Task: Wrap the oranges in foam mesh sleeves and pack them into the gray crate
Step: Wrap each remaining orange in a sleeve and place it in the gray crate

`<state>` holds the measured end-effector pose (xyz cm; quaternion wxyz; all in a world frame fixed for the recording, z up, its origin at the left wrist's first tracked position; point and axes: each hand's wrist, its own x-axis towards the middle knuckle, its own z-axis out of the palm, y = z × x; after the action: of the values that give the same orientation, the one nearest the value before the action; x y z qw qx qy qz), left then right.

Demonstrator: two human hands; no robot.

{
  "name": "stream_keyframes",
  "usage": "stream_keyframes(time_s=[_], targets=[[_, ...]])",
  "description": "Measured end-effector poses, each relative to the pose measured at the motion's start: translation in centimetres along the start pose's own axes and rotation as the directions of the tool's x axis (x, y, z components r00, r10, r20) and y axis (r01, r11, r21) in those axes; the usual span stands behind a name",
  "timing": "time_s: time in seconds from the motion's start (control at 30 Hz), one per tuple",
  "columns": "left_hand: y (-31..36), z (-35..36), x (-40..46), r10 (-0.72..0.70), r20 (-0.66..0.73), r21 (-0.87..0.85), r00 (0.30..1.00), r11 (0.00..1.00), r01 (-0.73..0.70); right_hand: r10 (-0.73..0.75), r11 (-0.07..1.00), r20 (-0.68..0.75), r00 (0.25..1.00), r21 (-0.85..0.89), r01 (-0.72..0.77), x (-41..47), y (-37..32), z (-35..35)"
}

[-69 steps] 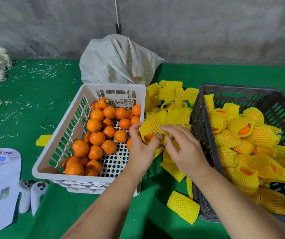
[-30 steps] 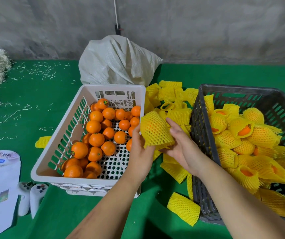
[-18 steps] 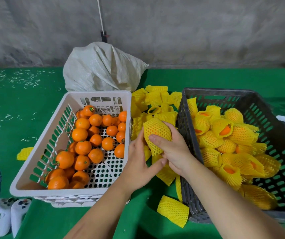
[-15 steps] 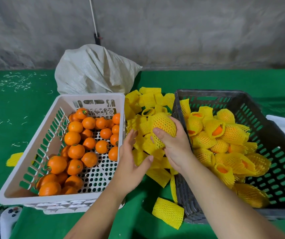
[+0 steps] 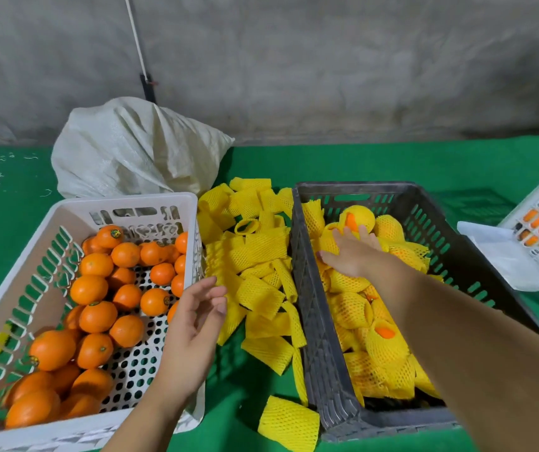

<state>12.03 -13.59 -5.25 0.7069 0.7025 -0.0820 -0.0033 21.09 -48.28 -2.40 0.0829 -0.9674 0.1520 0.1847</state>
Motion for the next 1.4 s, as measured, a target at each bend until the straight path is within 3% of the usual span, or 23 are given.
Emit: stream_keyframes(time_s=[0.17,0.27,0.37,0.43,0.5,0.57,0.63,0.7,0.77,0.87,0.93,1.03,1.1,1.17,1.27,1.33,1.4], targets=[[0.1,0.0,0.1,-0.002,0.004,0.004,1.000,1.000,0.002,0.008,1.000,-0.121,0.993,0.002,-0.007,0.2,-0.9,1.1],[0.3,0.3,0.1,0.008,-0.036,-0.005,0.999,1.000,-0.008,0.041,0.994,-0.308,0.951,0.112,-0.006,0.0,-2.1,0.3],[0.2,0.4,0.1,0.035,-0.104,-0.015,0.994,0.999,-0.037,0.026,0.931,-0.467,0.884,0.332,0.148,-0.7,-5.5,-1.3],[0.1,0.6,-0.1,0.061,-0.146,-0.009,0.987,0.998,-0.063,-0.147,0.925,-0.527,0.837,0.228,0.305,-1.8,-8.4,-1.4],[0.2,0.7,-0.2,0.108,-0.222,0.040,0.969,0.994,-0.101,-0.384,0.903,-0.439,0.812,0.007,0.430,-3.1,-11.0,-0.1],[0.5,-0.1,0.2,0.172,-0.274,0.164,0.946,0.978,-0.130,-0.530,0.842,-0.159,0.833,-0.216,0.494,-4.3,-13.1,2.1],[0.6,-2.4,1.4,0.238,-0.235,0.356,0.943,0.923,-0.144,-0.444,0.797,0.205,0.872,-0.353,0.489,-5.2,-14.5,4.7],[0.5,-5.3,3.0,0.264,-0.157,0.524,0.951,0.839,-0.146,-0.282,0.754,0.426,0.860,-0.456,0.473,-5.6,-15.6,6.5],[-0.2,-7.5,4.4,0.316,-0.037,0.738,0.948,0.649,-0.187,-0.209,0.747,0.459,0.863,-0.495,0.444,-5.3,-16.6,6.9],[-2.3,-9.2,6.7,0.254,0.223,0.932,0.941,0.226,-0.282,-0.141,0.774,0.440,0.887,-0.510,0.376,-4.1,-18.1,6.7],[-4.3,-10.1,8.1,0.047,0.278,0.954,0.959,0.100,-0.281,-0.124,0.800,0.432,0.893,-0.489,0.348,-3.4,-18.6,7.4],[-8.0,-10.6,9.4,-0.369,0.171,0.976,0.914,-0.066,-0.209,-0.102,0.818,0.435,0.895,-0.475,0.324,-2.8,-18.0,9.3],[-10.3,-10.2,9.5,-0.536,0.071,0.982,0.841,-0.110,-0.152,-0.088,0.807,0.486,0.870,-0.476,0.348,-2.5,-17.6,10.1],[-11.6,-10.0,9.6,-0.579,0.017,0.992,0.815,-0.091,-0.085,-0.142,0.816,0.517,0.844,-0.422,0.396,-2.1,-18.0,10.1],[-12.5,-9.6,9.7,-0.435,0.119,0.975,0.893,-0.120,-0.188,-0.149,0.846,0.501,0.853,-0.383,0.372,-1.3,-18.8,10.0],[-13.1,-8.9,9.6,-0.391,0.213,0.955,0.895,-0.111,-0.275,-0.068,0.828,0.498,0.864,-0.456,0.328,-1.0,-18.7,10.3],[-13.4,-8.2,9.6,-0.351,0.177,0.975,0.919,-0.066,-0.213,-0.006,0.807,0.504,0.864,-0.507,0.302,-1.0,-18.1,10.7]])
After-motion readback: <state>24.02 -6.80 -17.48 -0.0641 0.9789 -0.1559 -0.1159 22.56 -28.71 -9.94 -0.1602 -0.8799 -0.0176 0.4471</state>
